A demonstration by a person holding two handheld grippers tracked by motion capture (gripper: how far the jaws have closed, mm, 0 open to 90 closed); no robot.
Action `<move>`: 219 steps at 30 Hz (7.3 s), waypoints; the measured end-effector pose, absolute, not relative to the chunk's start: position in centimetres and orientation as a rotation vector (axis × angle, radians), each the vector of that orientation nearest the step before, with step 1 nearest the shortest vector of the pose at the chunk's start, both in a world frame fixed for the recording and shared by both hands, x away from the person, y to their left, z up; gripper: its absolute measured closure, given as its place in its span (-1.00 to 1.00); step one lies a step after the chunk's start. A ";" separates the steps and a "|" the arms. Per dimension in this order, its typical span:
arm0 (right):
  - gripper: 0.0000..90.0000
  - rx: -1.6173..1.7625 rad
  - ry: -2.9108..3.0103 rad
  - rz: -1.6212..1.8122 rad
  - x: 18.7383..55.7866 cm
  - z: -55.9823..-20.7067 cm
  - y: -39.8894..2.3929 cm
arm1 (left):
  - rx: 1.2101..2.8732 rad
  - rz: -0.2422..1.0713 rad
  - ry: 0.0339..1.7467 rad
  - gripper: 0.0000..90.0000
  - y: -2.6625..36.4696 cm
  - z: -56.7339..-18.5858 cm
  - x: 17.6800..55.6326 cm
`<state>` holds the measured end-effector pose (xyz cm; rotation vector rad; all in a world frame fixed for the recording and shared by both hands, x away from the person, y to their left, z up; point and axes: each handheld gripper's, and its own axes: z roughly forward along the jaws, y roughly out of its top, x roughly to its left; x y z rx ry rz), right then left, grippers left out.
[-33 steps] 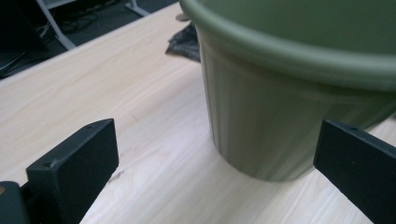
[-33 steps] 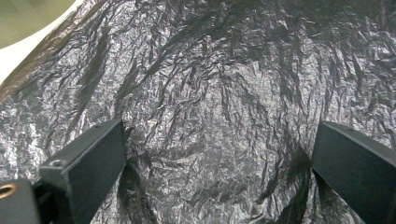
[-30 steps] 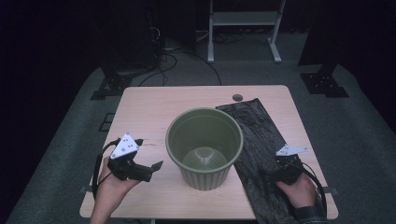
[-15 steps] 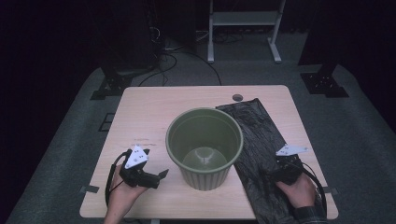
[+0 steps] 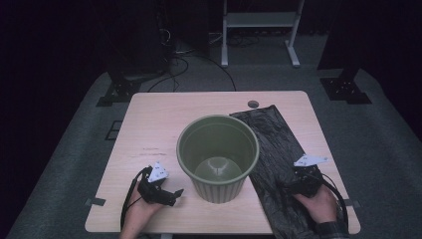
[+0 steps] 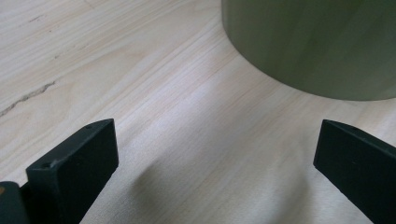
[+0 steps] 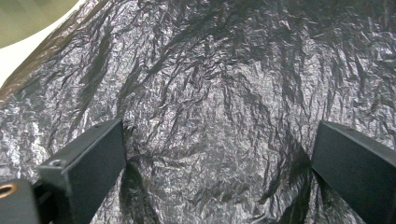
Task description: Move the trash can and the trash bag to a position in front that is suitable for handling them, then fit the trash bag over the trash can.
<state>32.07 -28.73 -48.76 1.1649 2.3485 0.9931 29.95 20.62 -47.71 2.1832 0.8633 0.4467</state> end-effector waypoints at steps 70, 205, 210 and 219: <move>-0.80 1.330 2.334 1.044 32.2 -48.0 -32.2 | 2.192 0.406 0.933 -1.00 21.0 -48.4 30.5; 0.94 0.228 2.565 1.754 29.6 -28.2 -20.4 | 2.191 0.407 0.932 -1.00 20.9 -48.4 30.6; 0.94 0.187 2.579 1.753 30.3 -27.0 -18.7 | 2.191 0.407 0.932 -1.00 20.9 -48.4 30.6; 0.94 0.161 2.605 1.782 31.7 -26.0 -15.6 | 2.191 0.407 0.932 -1.00 20.9 -48.4 30.6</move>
